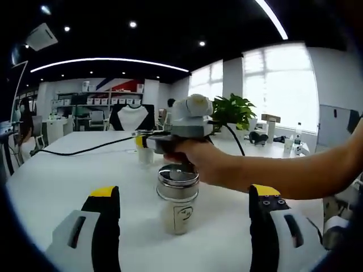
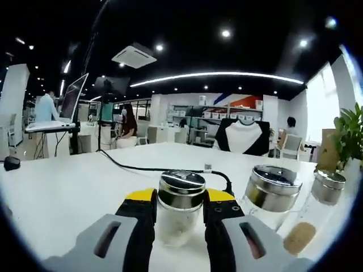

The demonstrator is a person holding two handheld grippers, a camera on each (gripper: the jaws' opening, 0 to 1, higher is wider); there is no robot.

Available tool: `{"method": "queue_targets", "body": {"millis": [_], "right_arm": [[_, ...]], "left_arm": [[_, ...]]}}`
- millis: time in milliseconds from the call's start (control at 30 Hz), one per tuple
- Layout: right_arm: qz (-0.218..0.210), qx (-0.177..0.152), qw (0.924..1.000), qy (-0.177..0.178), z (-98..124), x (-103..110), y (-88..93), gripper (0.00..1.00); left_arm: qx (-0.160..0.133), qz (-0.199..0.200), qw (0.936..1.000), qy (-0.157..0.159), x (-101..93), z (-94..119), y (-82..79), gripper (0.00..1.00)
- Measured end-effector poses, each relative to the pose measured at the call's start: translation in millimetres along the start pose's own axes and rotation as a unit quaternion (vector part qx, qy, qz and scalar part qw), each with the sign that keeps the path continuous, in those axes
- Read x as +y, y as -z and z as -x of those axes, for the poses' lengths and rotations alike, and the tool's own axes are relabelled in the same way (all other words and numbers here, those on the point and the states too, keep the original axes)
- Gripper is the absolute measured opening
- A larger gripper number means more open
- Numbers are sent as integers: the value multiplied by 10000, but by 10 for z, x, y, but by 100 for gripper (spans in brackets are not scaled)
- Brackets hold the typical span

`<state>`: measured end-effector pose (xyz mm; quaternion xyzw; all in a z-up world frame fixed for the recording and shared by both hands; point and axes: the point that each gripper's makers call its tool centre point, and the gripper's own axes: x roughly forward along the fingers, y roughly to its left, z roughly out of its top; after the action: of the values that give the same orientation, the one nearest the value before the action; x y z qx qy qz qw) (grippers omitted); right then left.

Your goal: Rotate the seasoning bottle until the label or dispensing opening points toward the visible target arrow and the bottle remains upright within the marked orientation range

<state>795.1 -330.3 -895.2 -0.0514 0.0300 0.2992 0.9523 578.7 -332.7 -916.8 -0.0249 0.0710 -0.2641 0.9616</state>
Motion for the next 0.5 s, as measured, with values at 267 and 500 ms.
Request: {"method": "queue_targets", "body": {"millis": [267,500], "right_arm": [[-21,-185,9993,-332,327,96,-159,29],[-69,-184,9987,-464,540,124,-138,29]], "left_arm": [[-10,21,10000,-91,-30,19,0,100],[-79,-27,9998,-162,-103,54,-61,100]]}}
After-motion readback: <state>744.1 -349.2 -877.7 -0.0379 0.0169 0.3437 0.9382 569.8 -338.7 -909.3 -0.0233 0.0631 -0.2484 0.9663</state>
